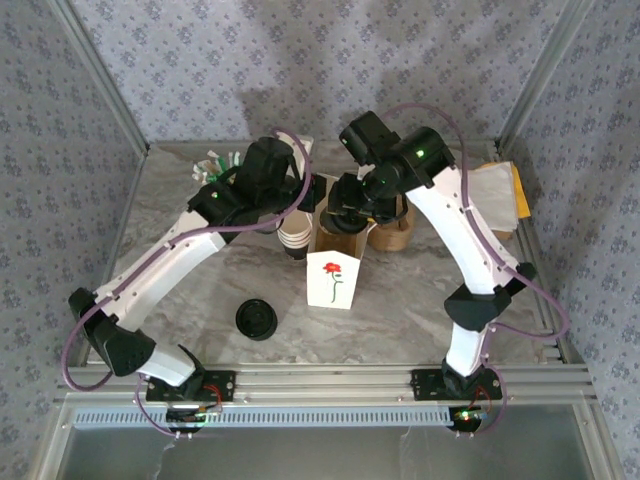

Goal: Pack the takeout coffee

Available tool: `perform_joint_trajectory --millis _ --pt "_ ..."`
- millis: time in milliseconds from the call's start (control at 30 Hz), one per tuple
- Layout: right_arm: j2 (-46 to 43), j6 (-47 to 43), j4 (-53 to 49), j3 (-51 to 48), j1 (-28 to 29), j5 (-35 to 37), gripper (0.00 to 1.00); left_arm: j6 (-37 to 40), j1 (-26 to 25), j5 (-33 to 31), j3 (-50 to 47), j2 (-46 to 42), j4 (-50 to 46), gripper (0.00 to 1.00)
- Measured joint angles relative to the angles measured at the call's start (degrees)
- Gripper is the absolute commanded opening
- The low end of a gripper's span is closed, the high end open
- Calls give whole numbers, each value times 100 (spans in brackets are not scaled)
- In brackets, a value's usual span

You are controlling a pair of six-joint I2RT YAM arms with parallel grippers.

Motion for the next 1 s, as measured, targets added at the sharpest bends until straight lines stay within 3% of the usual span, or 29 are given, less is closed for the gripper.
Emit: perform_joint_trajectory --millis 100,700,1000 --pt "149 -20 0 0 59 39 54 -7 0 -2 7 0 -42 0" --pt "400 -144 -2 -323 120 243 55 -195 13 -240 -50 -463 -260 0" --pt "422 -168 -2 -431 101 249 55 -704 13 -236 -328 -586 -245 0"
